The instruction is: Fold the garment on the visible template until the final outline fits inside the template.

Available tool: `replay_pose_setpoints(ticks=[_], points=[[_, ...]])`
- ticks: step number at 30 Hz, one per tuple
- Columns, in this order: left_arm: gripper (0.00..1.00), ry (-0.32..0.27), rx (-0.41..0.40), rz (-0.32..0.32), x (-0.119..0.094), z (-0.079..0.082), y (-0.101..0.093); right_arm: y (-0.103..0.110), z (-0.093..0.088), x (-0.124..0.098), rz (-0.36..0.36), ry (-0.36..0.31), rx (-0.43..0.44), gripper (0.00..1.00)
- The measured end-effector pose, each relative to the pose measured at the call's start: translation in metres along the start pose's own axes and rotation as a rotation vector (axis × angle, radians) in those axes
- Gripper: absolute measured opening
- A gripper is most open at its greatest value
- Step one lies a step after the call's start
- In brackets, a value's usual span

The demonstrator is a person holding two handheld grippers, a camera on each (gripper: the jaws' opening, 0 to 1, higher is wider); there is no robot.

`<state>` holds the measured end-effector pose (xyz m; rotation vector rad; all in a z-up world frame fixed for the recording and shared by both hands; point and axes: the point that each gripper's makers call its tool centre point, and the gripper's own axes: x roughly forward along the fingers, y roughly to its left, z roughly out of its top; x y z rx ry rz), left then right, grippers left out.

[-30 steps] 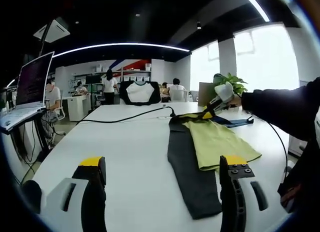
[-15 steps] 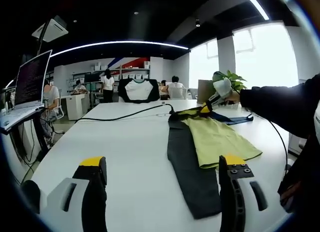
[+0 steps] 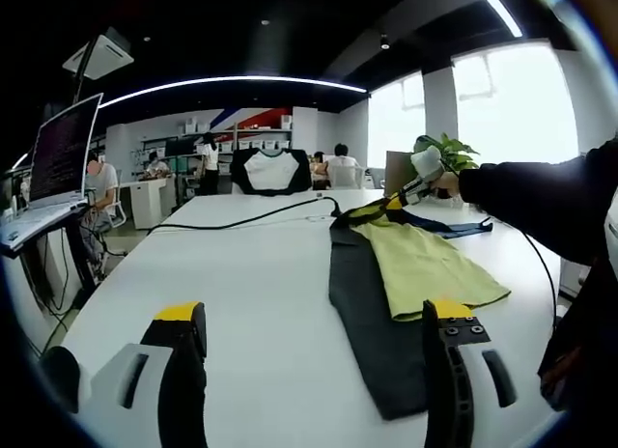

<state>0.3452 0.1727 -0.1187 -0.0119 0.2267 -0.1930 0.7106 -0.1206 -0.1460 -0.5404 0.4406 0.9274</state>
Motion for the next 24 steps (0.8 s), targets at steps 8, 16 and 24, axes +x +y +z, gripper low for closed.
replay_pose_setpoints(ticks=[8, 16, 24], points=[[0.97, 0.019, 0.002, 0.005, 0.002, -0.006, 0.001, -0.013, -0.007, 0.014, -0.035, 0.022, 0.055, 0.00], [0.97, 0.039, 0.002, 0.002, 0.004, -0.010, 0.002, -0.030, -0.017, 0.029, -0.111, 0.083, 0.030, 0.00], [0.95, 0.063, 0.011, -0.003, 0.006, -0.016, 0.000, -0.025, -0.028, 0.042, -0.088, 0.098, 0.154, 0.03]])
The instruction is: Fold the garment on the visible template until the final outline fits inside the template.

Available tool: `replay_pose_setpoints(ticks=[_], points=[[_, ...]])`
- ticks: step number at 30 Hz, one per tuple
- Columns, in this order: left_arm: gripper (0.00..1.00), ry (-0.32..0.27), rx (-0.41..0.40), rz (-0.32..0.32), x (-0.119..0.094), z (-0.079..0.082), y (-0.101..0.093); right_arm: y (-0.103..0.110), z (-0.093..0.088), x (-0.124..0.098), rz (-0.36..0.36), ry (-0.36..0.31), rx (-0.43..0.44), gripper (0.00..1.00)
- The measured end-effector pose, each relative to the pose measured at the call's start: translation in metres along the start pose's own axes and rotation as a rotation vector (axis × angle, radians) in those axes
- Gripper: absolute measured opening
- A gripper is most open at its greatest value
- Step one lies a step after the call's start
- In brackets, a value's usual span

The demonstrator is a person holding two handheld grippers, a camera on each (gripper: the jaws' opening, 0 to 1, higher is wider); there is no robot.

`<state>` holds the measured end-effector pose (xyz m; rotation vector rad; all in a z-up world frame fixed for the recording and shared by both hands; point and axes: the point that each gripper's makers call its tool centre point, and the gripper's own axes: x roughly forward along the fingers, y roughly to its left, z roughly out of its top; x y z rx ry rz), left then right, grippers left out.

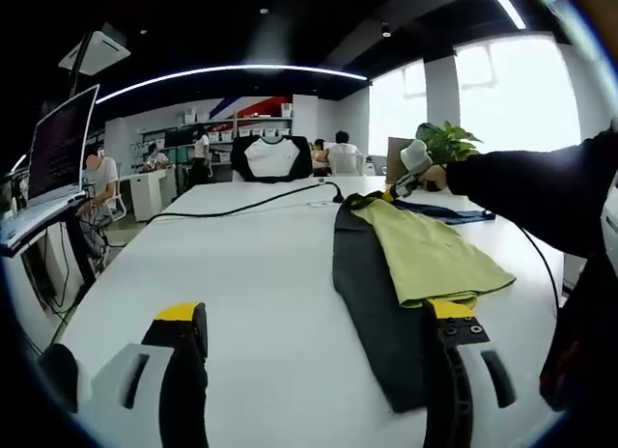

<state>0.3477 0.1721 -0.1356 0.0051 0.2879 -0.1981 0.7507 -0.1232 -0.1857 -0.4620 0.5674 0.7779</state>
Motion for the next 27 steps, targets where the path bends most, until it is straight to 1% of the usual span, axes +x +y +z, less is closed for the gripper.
replay_pose_setpoints(ticks=[3, 5, 7, 9, 11, 14, 15, 16, 17, 18, 19, 20, 22, 23, 25, 27], points=[[0.92, 0.000, 0.010, -0.008, 0.000, 0.000, -0.002, 0.000, -0.004, 0.001, -0.004, -0.001, 0.037, 0.05], [0.92, 0.001, 0.015, -0.011, 0.000, 0.000, -0.003, -0.002, -0.006, 0.001, -0.009, -0.007, 0.067, 0.08], [0.91, 0.005, 0.017, -0.011, 0.000, -0.001, -0.004, -0.006, -0.007, -0.001, -0.033, -0.014, 0.092, 0.13], [0.91, 0.007, 0.020, -0.009, 0.000, -0.002, -0.004, -0.011, -0.007, -0.001, -0.069, -0.001, 0.061, 0.21], [0.91, 0.010, 0.020, -0.009, -0.001, -0.002, -0.004, -0.017, -0.005, -0.002, -0.102, -0.005, 0.062, 0.25], [0.90, 0.007, 0.024, -0.011, -0.002, -0.002, -0.005, -0.019, -0.009, -0.001, -0.110, 0.001, 0.079, 0.31], [0.90, 0.006, 0.024, -0.011, -0.003, -0.002, -0.005, -0.020, -0.008, -0.002, -0.119, -0.016, 0.103, 0.33], [0.90, 0.005, 0.026, -0.010, -0.003, -0.001, -0.005, -0.023, -0.009, -0.002, -0.131, -0.013, 0.113, 0.35], [0.90, 0.005, 0.026, -0.010, -0.003, -0.001, -0.005, -0.027, -0.010, -0.004, -0.157, -0.009, 0.115, 0.38], [0.90, 0.003, 0.029, -0.010, -0.004, 0.000, -0.005, -0.033, -0.010, -0.006, -0.198, -0.007, 0.088, 0.44], [0.90, 0.002, 0.030, -0.010, -0.004, 0.000, -0.006, -0.034, -0.009, -0.007, -0.208, -0.007, 0.075, 0.48], [0.90, 0.002, 0.032, -0.012, -0.005, 0.000, -0.006, -0.035, -0.002, -0.010, -0.224, -0.038, 0.078, 0.51], [0.90, 0.001, 0.034, -0.016, -0.005, 0.001, -0.007, -0.038, 0.021, -0.022, -0.227, -0.159, 0.135, 0.52], [0.90, 0.000, 0.034, -0.016, -0.005, 0.001, -0.007, -0.037, 0.027, -0.026, -0.217, -0.178, 0.143, 0.53], [0.90, -0.001, 0.035, -0.017, -0.004, 0.001, -0.008, -0.037, 0.036, -0.039, -0.213, -0.186, 0.101, 0.58], [0.90, -0.001, 0.036, -0.020, -0.003, -0.001, -0.009, -0.037, 0.048, -0.053, -0.211, -0.218, 0.059, 0.63]])
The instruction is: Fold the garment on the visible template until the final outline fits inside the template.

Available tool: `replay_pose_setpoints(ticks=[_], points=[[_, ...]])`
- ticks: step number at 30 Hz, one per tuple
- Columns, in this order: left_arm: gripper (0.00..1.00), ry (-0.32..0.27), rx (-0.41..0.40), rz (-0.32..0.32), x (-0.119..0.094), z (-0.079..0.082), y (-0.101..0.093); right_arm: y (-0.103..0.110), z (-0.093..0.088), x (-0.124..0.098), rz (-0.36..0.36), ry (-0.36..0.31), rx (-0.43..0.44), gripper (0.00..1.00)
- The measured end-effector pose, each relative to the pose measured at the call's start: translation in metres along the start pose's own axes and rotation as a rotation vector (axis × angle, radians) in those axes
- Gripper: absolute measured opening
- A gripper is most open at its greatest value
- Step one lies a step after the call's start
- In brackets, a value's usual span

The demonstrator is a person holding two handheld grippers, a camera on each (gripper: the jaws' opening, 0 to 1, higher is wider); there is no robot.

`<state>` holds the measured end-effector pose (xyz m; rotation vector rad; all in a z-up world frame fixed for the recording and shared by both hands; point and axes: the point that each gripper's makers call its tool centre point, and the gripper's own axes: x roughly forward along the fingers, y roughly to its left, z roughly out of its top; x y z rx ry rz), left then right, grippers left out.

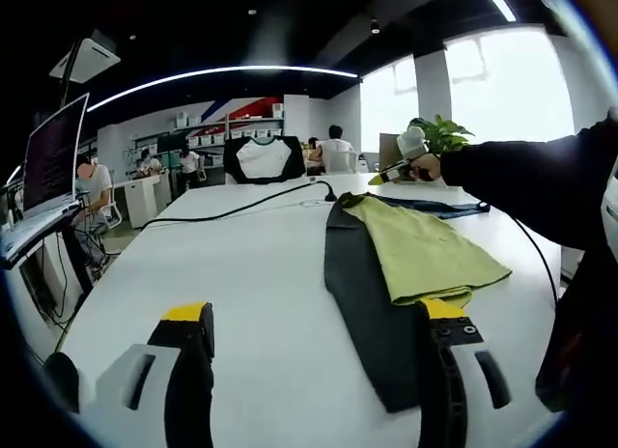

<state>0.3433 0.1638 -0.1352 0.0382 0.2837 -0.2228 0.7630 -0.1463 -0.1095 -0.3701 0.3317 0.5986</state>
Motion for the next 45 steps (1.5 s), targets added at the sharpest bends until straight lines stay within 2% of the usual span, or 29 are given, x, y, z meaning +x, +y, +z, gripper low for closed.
replay_pose_setpoints(ticks=[4, 9, 16, 23, 25, 33, 34, 35, 36, 37, 38, 40, 41, 43, 45], points=[[0.90, 0.006, 0.006, -0.016, 0.003, -0.003, -0.006, -0.006, 0.018, -0.025, 0.007, -0.052, -0.006, 0.67], [0.90, 0.026, 0.006, -0.032, 0.006, -0.008, -0.011, -0.014, 0.031, -0.055, 0.007, -0.073, 0.032, 0.75], [0.85, 0.023, 0.016, -0.061, 0.009, -0.008, -0.017, -0.013, 0.031, -0.095, 0.015, -0.055, -0.024, 0.85], [0.83, 0.048, 0.039, -0.040, 0.010, -0.014, -0.010, -0.015, 0.014, -0.144, 0.021, -0.053, -0.071, 0.86], [0.82, 0.031, 0.030, -0.024, 0.010, -0.012, -0.007, -0.014, 0.009, -0.155, 0.019, -0.052, -0.075, 0.86], [0.81, 0.033, 0.036, -0.048, 0.011, -0.012, -0.013, -0.028, -0.014, -0.200, -0.020, -0.056, -0.048, 0.86], [0.80, 0.033, 0.038, -0.051, 0.010, -0.012, -0.013, -0.032, -0.016, -0.205, -0.041, -0.060, -0.023, 0.87], [0.80, 0.032, 0.043, -0.050, 0.010, -0.012, -0.014, -0.031, -0.020, -0.211, -0.025, -0.059, -0.004, 0.88], [0.84, 0.033, 0.038, -0.037, 0.009, -0.012, -0.012, -0.031, -0.024, -0.217, -0.015, -0.065, 0.003, 0.88], [0.88, 0.044, 0.014, 0.018, 0.008, -0.014, -0.003, -0.034, -0.025, -0.221, -0.034, -0.079, 0.015, 0.88], [0.90, 0.049, 0.020, 0.023, 0.008, -0.015, -0.001, -0.036, -0.027, -0.225, -0.046, -0.086, 0.012, 0.88], [0.79, 0.065, 0.051, -0.020, 0.007, -0.018, -0.007, -0.039, -0.037, -0.232, -0.053, -0.087, 0.021, 0.87], [0.71, 0.050, 0.053, -0.041, 0.005, -0.016, -0.011, -0.042, -0.042, -0.237, -0.058, -0.094, 0.055, 0.86], [0.65, 0.037, 0.060, -0.063, 0.005, -0.014, -0.016, -0.044, -0.052, -0.244, -0.067, -0.100, 0.085, 0.84], [0.59, 0.064, 0.088, -0.093, 0.006, -0.018, -0.024, -0.043, -0.062, -0.249, -0.071, -0.092, 0.085, 0.83]])
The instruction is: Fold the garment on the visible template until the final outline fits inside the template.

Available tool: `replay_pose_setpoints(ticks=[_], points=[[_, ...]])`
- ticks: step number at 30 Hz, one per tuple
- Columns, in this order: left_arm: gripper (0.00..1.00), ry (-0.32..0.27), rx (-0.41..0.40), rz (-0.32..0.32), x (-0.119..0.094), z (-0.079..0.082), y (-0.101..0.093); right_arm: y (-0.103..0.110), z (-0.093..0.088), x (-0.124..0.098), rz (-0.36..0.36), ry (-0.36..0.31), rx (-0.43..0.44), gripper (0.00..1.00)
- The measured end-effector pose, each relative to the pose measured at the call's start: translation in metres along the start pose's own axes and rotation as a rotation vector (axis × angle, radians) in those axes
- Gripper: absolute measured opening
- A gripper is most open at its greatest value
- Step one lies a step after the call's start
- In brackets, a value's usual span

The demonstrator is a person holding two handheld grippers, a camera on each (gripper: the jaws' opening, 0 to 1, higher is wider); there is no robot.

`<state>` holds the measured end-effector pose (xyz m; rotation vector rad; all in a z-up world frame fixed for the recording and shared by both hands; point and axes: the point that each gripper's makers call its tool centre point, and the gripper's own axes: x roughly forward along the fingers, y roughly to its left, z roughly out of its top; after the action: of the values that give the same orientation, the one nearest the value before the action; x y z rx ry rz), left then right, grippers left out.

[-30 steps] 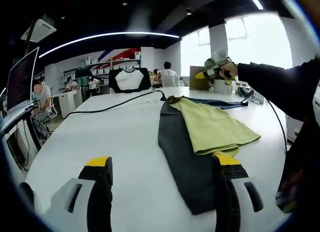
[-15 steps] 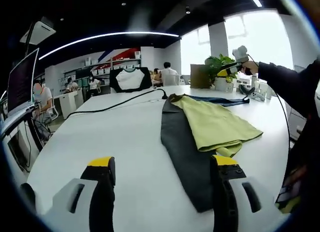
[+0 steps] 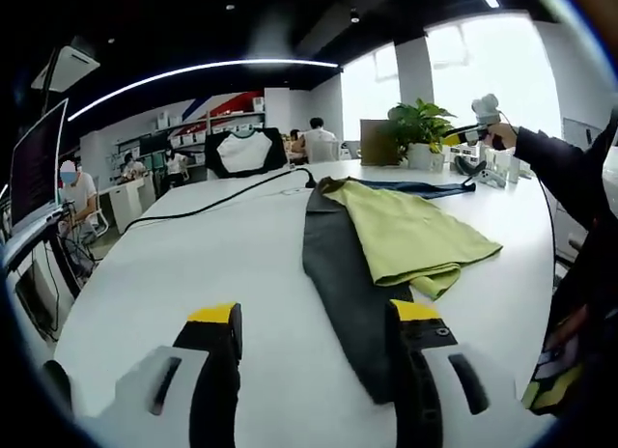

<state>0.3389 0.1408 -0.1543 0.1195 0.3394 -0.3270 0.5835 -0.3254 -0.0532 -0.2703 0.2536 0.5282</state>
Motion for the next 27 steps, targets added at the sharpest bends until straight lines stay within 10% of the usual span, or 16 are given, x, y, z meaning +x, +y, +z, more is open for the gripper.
replay_pose_setpoints(ticks=[13, 27], points=[[0.28, 0.045, -0.032, -0.073, 0.008, -0.012, -0.020, -0.001, -0.034, -0.022, -0.011, 0.021, 0.058, 0.80], [0.26, 0.076, -0.043, -0.074, 0.016, -0.020, -0.028, 0.002, -0.051, -0.039, -0.032, 0.026, 0.051, 0.79]])
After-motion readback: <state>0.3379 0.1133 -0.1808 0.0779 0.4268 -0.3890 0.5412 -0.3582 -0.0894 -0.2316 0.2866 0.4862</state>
